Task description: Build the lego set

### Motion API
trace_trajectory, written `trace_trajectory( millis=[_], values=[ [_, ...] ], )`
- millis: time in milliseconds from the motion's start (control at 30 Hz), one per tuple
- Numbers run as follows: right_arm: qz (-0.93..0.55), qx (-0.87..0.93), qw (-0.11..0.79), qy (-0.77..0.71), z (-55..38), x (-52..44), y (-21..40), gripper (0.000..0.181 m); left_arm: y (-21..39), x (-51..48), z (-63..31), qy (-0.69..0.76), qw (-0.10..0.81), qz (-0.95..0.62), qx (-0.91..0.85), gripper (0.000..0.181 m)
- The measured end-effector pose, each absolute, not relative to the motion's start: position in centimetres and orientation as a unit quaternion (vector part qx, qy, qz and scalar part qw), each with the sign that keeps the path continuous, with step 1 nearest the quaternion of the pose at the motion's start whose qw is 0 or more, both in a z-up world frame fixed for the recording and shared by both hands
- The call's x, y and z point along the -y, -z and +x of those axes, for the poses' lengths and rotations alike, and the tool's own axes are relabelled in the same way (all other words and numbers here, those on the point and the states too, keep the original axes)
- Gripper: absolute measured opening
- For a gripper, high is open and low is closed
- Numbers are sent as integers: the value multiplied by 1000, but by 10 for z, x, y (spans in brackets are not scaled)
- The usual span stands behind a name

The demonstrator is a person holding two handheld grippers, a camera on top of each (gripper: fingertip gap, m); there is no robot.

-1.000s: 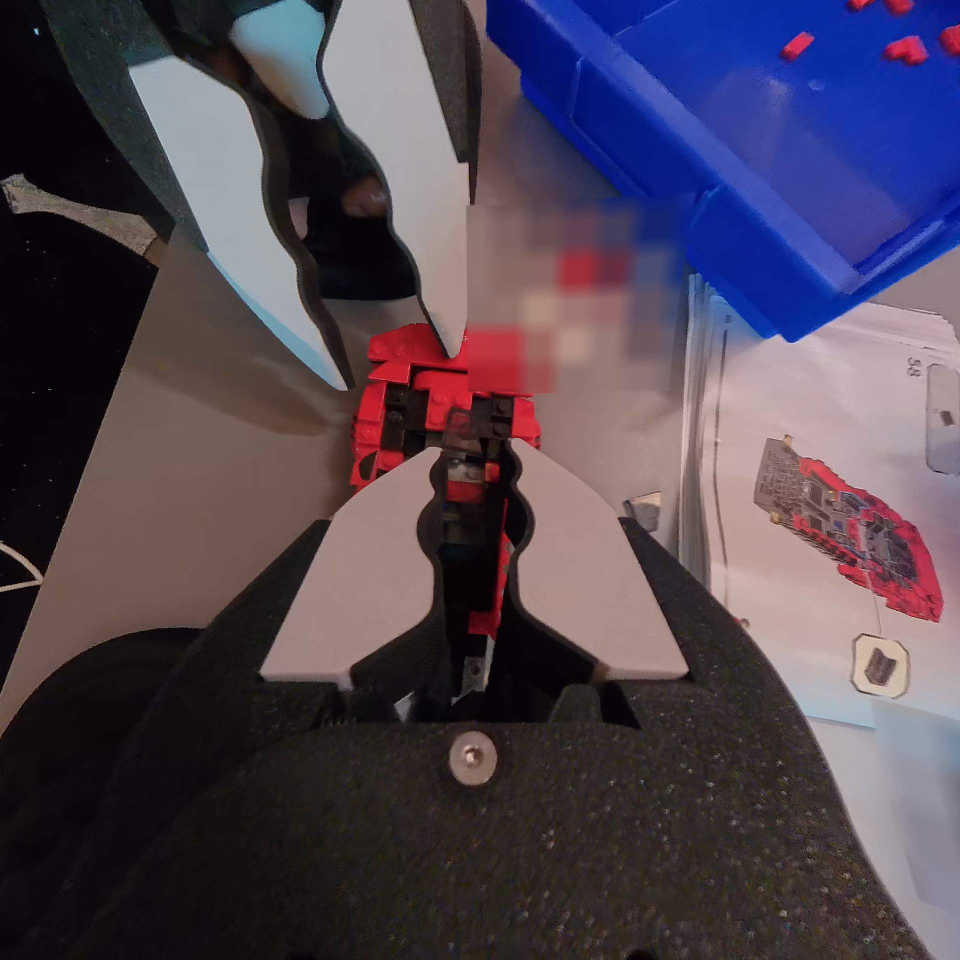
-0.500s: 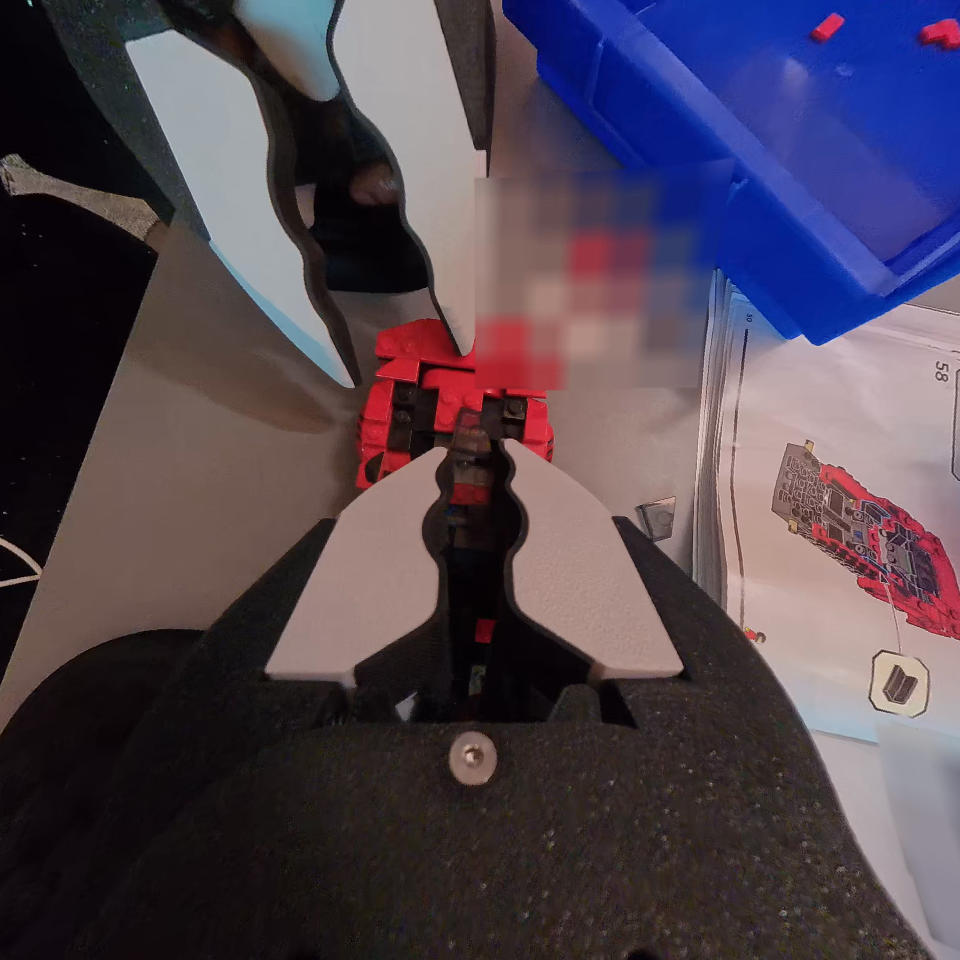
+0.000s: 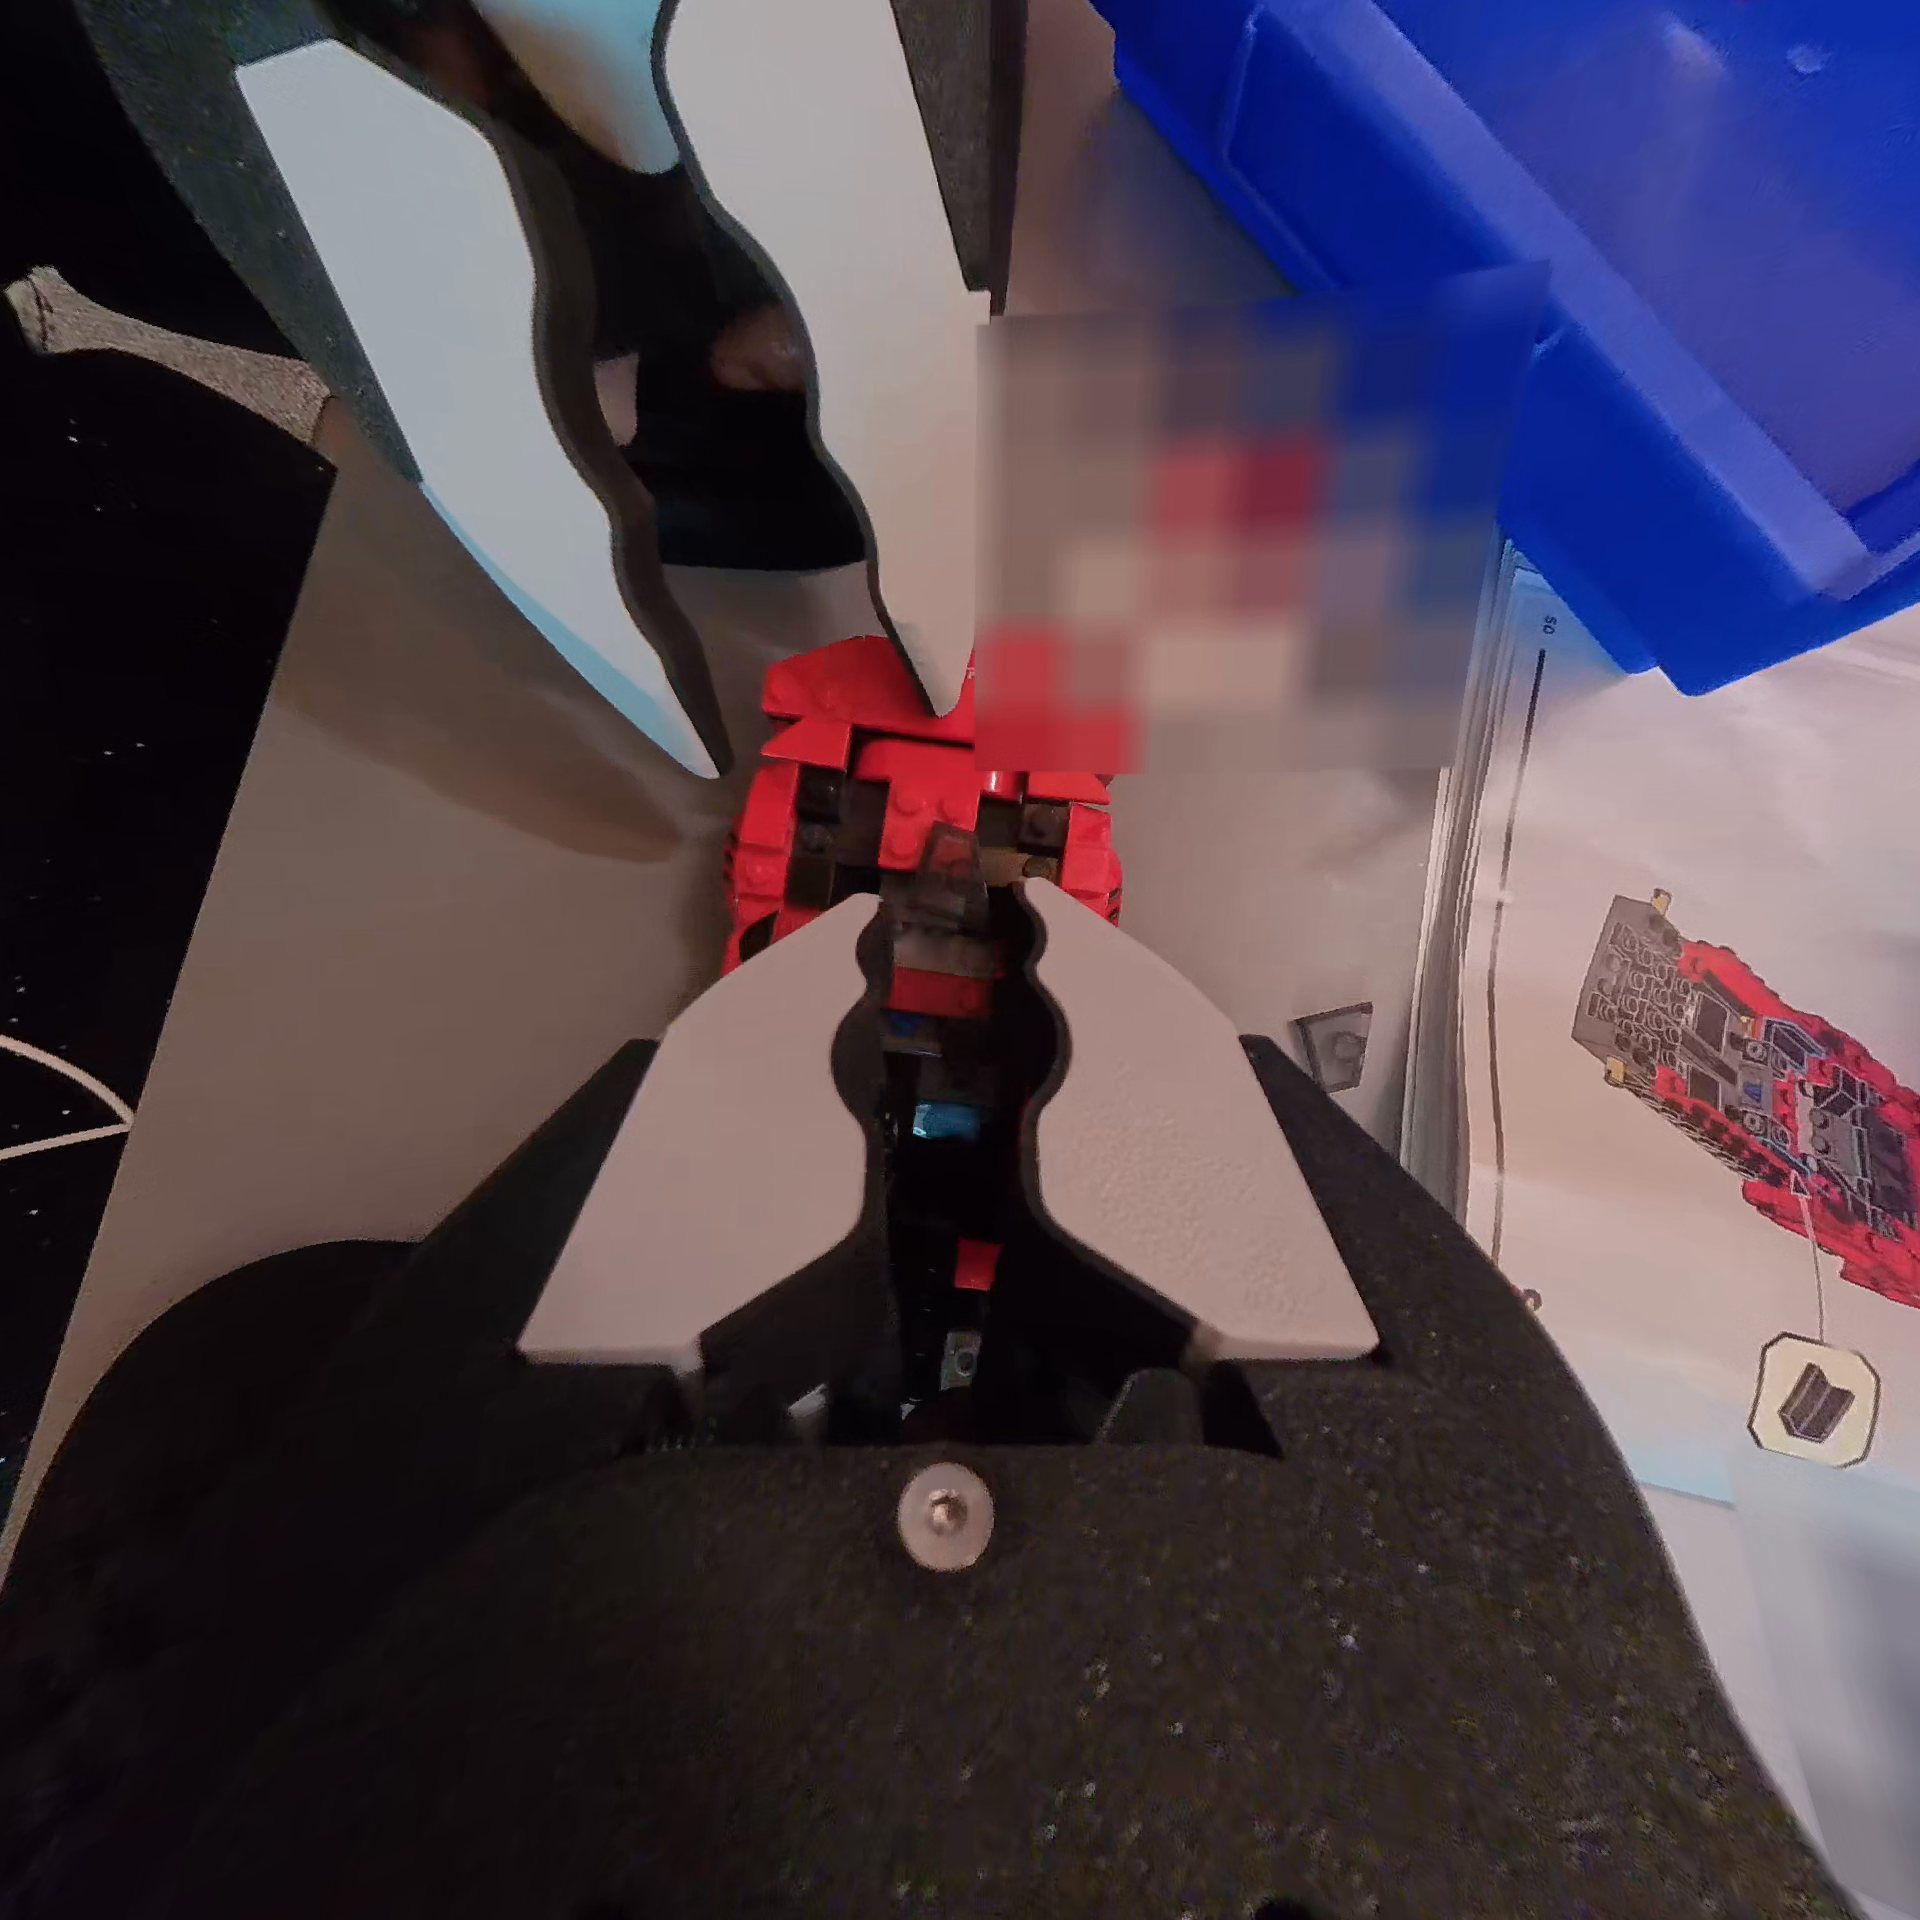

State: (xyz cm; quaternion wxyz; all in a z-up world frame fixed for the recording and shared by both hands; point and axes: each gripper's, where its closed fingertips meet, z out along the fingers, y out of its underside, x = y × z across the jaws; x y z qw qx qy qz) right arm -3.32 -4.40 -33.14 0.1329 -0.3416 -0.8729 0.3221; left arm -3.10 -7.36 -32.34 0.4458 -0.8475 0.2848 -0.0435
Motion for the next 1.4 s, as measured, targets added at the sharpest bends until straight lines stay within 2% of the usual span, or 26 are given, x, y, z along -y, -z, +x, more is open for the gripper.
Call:
trace_trajectory(
  millis=[467,667,767,900,1400],
  values=[
    [-267,916,149,-259,-35,40,332,11,323,74,-31,45,447,-846,-286,36],
    [-340,877,165,-297,-38,39,319,29,324,74,-31,43,448,-846,-286,36],
    [-416,835,186,-310,-35,33,316,27,324,74,-31,42,448,-846,-286,36],
    [-463,807,148,-336,-19,40,326,24,324,74,-31,42,449,-845,-287,36],
    [-426,817,163,-353,-25,44,331,21,323,75,-31,45,449,-844,-288,36]
  ],
)
